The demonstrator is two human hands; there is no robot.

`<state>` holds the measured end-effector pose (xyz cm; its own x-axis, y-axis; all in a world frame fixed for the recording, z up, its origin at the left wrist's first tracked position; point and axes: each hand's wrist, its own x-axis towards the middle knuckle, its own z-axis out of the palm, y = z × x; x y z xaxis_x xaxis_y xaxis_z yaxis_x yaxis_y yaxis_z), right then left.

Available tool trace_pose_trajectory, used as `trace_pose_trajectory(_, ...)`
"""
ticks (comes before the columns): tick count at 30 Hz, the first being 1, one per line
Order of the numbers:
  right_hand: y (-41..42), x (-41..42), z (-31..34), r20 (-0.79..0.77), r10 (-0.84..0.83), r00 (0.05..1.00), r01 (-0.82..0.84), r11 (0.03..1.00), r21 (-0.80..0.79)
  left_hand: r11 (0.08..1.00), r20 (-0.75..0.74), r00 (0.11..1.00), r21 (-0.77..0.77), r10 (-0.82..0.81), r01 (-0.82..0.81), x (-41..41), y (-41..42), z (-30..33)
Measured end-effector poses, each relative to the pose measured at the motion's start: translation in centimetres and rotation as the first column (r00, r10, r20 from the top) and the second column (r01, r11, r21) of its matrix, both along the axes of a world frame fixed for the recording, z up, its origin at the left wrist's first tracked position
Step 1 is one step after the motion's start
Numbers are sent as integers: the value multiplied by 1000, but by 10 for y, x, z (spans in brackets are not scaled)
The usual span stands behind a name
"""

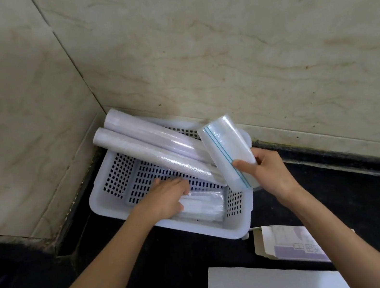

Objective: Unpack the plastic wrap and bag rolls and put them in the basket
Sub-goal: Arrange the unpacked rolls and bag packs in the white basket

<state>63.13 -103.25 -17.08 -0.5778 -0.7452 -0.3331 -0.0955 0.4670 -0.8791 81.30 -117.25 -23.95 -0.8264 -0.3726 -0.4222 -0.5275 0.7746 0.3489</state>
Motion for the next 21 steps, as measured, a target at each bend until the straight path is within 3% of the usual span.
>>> trace_pose_trajectory(3,0,4,2,-2,15,1000,-15,1000,9,995,79,993,43,90,-93,-1,1,2)
trace_pose_trajectory(10,2,8,5,-27,16,999,-16,1000,14,1000,176,984,16,20,-23,-2,0,3)
trace_pose_trajectory(15,1,4,6,-37,18,999,-16,999,47,967,25,982,168,188,-189,12,-9,21)
trace_pose_trajectory(17,-4,3,8,-54,-1,999,4,999,46,954,-43,961,141,272,-264,27,-20,34)
trace_pose_trajectory(21,-18,10,9,-174,23,985,-13,998,57,856,-257,819,222,513,-466,63,-41,59)
